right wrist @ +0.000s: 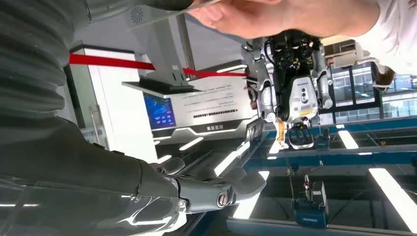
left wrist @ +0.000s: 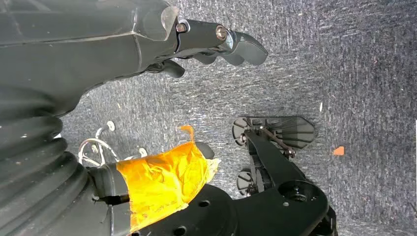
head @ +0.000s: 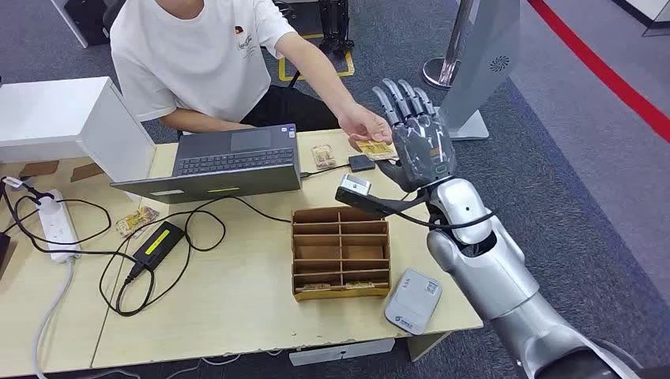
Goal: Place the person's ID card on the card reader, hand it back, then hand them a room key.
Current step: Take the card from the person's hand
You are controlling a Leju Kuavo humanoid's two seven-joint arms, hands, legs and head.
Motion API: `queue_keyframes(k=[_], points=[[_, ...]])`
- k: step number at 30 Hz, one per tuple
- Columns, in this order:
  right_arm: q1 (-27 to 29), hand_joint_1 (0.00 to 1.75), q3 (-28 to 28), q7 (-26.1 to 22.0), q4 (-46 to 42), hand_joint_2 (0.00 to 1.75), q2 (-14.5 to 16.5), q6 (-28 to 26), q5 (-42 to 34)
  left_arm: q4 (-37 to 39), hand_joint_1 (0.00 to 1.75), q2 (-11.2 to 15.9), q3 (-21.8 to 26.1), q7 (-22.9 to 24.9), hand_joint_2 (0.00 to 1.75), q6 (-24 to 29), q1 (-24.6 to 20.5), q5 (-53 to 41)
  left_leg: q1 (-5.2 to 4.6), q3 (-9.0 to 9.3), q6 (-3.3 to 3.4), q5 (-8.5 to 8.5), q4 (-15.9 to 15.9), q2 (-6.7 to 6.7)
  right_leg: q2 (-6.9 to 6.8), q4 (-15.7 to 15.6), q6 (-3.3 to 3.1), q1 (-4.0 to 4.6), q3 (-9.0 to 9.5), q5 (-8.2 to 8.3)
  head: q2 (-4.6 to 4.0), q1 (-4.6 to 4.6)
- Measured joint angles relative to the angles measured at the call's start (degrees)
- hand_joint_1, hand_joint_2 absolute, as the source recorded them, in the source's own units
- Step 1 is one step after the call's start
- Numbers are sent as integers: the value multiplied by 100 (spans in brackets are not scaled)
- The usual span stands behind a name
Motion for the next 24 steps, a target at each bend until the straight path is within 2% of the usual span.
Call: queue_keyframes(k=[16, 24], points=[[102, 175, 58, -74, -35, 175, -2, 79, -306, 0, 0, -23, -2, -2, 175, -65, 1, 4, 0, -1, 0, 0, 0, 0, 0, 0, 0, 0, -1, 0, 2, 1], [321, 175, 88, -185, -285, 175, -12, -9, -524, 0, 0, -38, -19, -165, 175, -127, 2, 105, 0, 0, 0, 0, 0, 0, 0, -1, 0, 0, -2, 0, 2, 0]])
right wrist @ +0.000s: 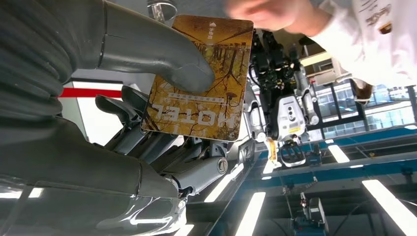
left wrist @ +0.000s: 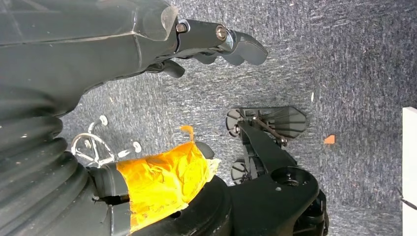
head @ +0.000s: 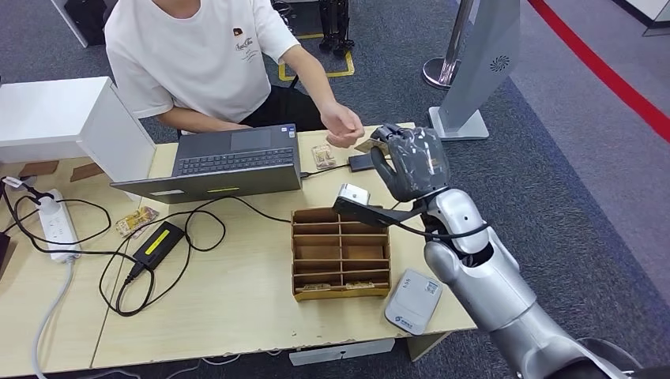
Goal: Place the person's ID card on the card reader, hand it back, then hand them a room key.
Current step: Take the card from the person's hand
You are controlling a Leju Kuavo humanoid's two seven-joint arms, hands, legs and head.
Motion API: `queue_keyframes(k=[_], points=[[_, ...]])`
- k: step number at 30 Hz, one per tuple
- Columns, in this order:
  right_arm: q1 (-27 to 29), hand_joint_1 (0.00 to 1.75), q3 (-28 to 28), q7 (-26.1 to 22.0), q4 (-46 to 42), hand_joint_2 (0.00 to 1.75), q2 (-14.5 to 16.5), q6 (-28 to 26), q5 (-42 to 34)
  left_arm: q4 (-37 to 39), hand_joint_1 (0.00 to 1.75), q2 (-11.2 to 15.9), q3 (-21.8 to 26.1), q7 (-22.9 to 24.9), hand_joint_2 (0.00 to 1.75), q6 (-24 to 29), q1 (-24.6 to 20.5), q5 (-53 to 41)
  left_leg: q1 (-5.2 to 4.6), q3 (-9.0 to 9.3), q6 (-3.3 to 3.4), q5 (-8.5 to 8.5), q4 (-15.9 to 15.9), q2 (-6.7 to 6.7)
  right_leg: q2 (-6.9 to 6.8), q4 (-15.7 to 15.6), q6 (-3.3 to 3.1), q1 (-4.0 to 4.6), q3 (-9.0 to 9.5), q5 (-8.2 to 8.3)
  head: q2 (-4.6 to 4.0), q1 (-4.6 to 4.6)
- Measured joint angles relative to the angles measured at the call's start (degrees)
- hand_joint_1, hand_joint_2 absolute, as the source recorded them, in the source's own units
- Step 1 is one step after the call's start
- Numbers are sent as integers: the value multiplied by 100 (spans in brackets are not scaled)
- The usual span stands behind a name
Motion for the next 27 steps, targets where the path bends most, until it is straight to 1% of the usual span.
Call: queue_keyframes(k=[5, 7, 11, 15, 21, 27], points=[[412, 175, -5, -162, -257, 175, -99, -215, 7, 0, 0, -4, 3, 35, 175, 43, 9, 70, 0, 0, 0, -1, 0, 0, 0, -1, 0, 0, -1, 0, -2, 0], [643, 175, -39, -254, -411, 175, -179, -420, 79, 0, 0, -4, 20, 61, 175, 73, 15, 81, 0, 0, 0, -1, 0, -2, -3, -3, 1, 0, -1, -1, -1, 0], [1339, 175, -214, -519, -896, 175, -389, -977, 251, 0, 0, -4, 96, 68, 175, 137, 46, 84, 0, -4, 1, -5, 0, -11, -10, -5, 2, 0, -1, -2, -1, 0], [2018, 175, -409, -726, -1362, 175, -580, -1302, 378, 1, 0, -4, 224, 67, 175, 173, 61, 85, 0, -6, -1, -8, -1, -9, -9, -6, 1, 0, -2, -4, -2, 0], [2728, 175, -671, -777, -1771, 175, -769, -1792, 906, 2, 0, -4, 377, 95, 175, 212, 75, 85, 0, -4, -1, -9, -1, -9, -10, -6, 1, 0, -2, -4, -1, 0], [3364, 175, -868, -810, -1930, 175, -840, -2096, 1057, 2, 0, -4, 485, 171, 175, 291, 89, 85, 0, -4, -1, -9, -1, -7, -9, -6, 1, 0, -2, -4, -1, 0]])
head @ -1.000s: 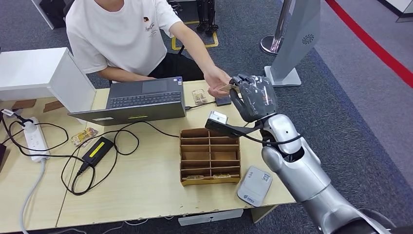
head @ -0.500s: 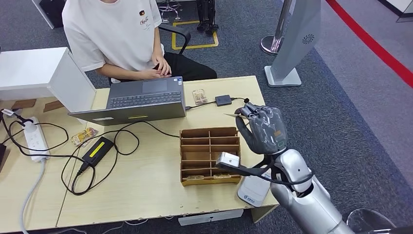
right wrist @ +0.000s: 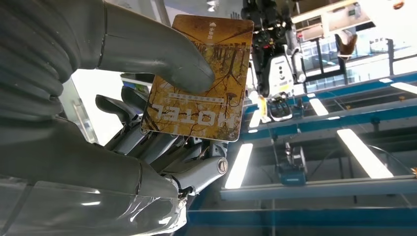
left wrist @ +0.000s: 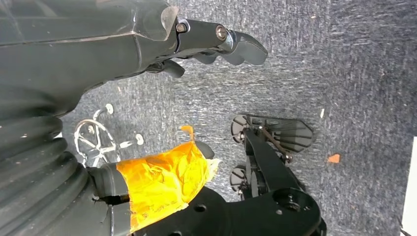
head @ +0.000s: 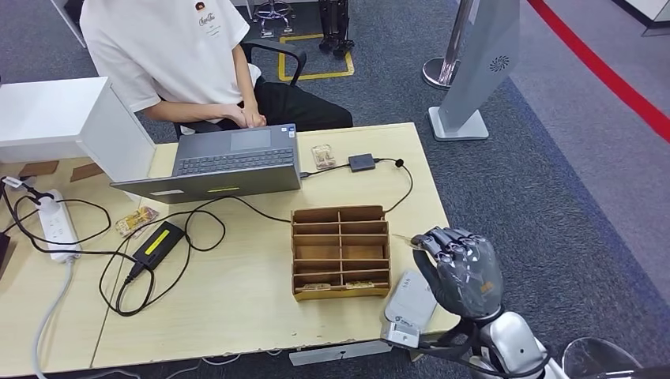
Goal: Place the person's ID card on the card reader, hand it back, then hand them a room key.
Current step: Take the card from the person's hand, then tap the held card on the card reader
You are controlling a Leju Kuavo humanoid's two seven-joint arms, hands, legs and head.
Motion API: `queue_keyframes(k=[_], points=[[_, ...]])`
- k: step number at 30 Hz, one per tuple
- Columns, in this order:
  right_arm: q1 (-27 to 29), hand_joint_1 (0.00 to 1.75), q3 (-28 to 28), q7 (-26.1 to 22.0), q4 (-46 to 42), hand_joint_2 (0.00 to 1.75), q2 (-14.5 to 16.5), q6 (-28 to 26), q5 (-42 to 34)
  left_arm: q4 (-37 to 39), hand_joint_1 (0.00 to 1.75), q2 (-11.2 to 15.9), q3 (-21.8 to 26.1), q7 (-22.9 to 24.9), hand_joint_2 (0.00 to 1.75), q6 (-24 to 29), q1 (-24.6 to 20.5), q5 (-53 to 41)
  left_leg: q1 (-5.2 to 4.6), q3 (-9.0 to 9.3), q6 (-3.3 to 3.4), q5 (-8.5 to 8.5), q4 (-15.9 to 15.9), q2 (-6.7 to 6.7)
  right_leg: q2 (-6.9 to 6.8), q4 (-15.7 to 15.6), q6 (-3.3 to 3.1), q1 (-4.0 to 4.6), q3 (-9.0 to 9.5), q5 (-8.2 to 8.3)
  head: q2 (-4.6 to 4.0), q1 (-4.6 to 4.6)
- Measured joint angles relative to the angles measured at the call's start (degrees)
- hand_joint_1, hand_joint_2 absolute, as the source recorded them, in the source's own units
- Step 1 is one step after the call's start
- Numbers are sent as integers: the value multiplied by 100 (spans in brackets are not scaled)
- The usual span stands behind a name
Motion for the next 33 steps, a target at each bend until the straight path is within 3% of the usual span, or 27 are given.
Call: queue_keyframes(k=[13, 33], points=[[718, 175, -170, 21, 296, 175, 2, -274, -15, 0, 0, -4, 223, 5, 175, 72, 4, -1, 0, -1, 0, 0, -1, 0, 0, 0, 0, 0, 0, 0, 1, 0], [1005, 175, -156, 156, 775, 175, 3, -338, -558, 0, 0, -9, 478, -3, 175, 78, 4, -1, 0, -1, 0, 0, -1, 1, 1, 0, 0, 0, 0, 0, 1, 1]])
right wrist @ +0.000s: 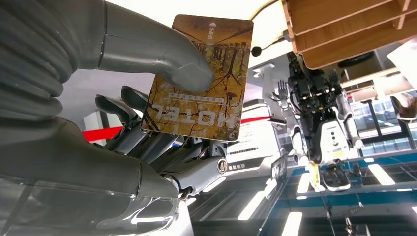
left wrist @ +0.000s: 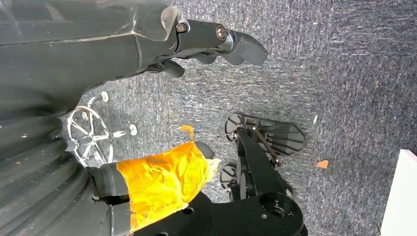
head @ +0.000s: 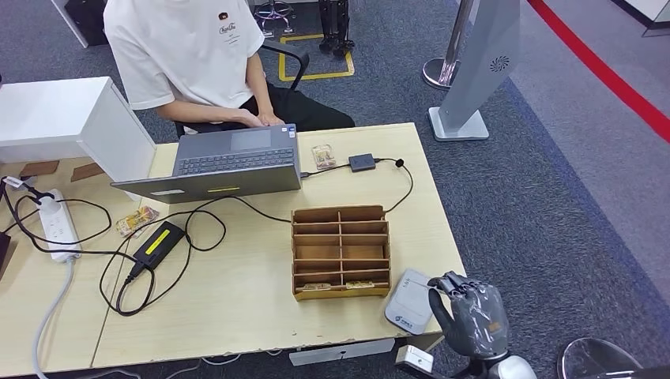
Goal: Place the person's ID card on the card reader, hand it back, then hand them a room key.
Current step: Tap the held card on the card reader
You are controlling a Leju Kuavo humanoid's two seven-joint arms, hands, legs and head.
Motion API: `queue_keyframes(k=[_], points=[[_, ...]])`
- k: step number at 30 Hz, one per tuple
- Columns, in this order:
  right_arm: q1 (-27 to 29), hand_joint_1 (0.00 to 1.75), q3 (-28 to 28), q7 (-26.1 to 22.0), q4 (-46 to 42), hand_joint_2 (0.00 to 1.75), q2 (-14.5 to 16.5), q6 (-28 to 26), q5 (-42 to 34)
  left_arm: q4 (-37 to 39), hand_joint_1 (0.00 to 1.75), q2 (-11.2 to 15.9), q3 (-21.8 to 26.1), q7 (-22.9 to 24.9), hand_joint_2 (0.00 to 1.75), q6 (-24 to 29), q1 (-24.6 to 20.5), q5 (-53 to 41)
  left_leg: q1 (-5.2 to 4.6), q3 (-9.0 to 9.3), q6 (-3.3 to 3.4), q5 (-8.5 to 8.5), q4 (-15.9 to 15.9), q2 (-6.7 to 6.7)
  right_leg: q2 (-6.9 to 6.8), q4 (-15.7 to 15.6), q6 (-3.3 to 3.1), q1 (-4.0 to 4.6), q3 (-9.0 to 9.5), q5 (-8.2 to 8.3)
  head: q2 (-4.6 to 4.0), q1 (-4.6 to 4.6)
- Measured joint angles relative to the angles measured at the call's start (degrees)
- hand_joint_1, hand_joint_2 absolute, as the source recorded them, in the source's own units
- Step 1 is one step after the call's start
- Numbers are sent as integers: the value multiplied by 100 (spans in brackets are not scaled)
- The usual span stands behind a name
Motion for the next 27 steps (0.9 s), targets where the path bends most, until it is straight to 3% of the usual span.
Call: queue_keyframes(k=[7, 19, 27], points=[[12, 175, 158, 19, 208, 175, 14, 1, -142, 0, 0, 0, 26, 0, 175, 9, -1, 1, 0, 0, 0, 0, 0, 0, 0, 0, 0, 0, 0, 0, -1, -1], [-130, 175, 1100, 255, 1040, 175, 68, -73, -391, 0, 0, 0, 26, 0, 175, 6, -4, -1, 0, 0, 0, 0, -2, 1, -1, 0, 0, 0, 0, 0, -1, -1], [-216, 175, 1370, 373, 1270, 175, 68, -148, -398, 0, 0, 2, 26, 4, 175, -4, -6, -2, 0, -1, 0, 0, -1, 1, 0, 0, -1, 0, 0, 0, 0, 0]])
